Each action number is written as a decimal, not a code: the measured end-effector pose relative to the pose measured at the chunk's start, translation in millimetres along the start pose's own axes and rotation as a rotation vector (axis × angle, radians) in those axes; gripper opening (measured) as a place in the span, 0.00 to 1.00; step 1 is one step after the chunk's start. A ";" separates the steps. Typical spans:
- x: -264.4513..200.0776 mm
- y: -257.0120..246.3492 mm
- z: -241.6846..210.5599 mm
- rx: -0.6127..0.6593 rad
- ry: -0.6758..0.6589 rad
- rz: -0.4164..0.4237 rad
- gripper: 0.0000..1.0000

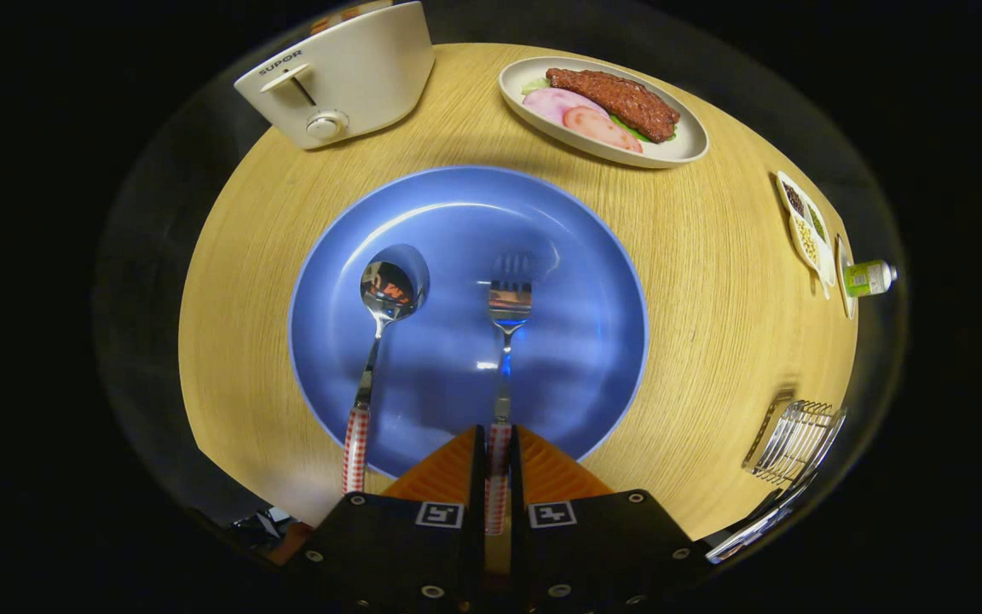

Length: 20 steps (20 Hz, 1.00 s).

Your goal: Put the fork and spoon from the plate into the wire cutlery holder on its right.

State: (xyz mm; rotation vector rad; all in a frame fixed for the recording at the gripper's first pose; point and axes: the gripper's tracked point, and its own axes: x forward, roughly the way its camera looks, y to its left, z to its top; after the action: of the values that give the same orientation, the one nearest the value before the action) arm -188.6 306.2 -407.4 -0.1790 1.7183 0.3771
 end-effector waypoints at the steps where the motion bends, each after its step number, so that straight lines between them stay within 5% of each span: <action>1: -2.8 0.7 0.0 0.006 -0.002 0.011 0.10; 9: -61.7 -45.2 0.3 0.042 -0.104 0.061 0.09; 20: -134.1 -192.7 -52.7 0.048 -0.151 -0.093 0.09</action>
State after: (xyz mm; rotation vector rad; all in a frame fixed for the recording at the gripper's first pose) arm -149.8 95.8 -297.3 -0.1903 1.5628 0.2731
